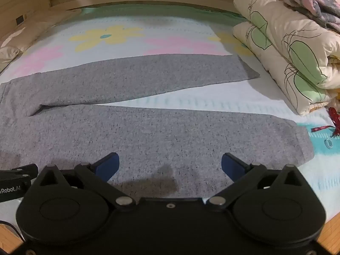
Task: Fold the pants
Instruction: 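Move both grippers open toward the waistband of the grey sweatpants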
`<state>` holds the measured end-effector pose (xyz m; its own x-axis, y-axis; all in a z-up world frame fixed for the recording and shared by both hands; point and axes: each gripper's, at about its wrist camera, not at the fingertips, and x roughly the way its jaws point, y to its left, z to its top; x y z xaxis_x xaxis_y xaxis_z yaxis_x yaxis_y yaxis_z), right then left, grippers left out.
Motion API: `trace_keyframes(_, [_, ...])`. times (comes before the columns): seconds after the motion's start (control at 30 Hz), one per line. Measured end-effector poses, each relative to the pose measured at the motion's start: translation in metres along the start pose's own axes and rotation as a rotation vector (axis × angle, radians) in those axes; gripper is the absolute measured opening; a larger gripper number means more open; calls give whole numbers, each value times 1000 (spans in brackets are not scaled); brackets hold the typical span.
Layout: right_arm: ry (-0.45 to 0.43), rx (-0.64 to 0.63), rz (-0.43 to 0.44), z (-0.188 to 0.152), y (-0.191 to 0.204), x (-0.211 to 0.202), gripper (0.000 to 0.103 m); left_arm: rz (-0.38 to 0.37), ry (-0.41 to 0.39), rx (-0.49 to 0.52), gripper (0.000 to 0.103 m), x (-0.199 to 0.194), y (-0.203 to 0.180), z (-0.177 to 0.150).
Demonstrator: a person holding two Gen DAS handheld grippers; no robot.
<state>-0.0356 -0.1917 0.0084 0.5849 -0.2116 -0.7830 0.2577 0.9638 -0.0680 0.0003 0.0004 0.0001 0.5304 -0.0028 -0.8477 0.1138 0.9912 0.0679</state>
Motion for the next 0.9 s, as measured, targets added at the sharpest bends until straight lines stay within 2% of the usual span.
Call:
trace_keyframes(0.23, [-12,2,3,1,0,-3,102,54,-19,-10,91,-4,2,0])
trace_keyframes(0.5, [-20,7,-1,1,1,-4,102,42,-27,-8,91,-7,-9,8])
trace_keyframes(0.57, [-20,7,-5,2,0,-4,102,19,4,-14,90,-5,-5,4])
trace_keyframes(0.7, [-18,9,-7,2,1,-4,102,38,-5,-15,90,-7,-7,4])
trace_keyframes(0.9, [-19,3,-7,1,2,-5,102,4,29,-36,90,-3,-4,4])
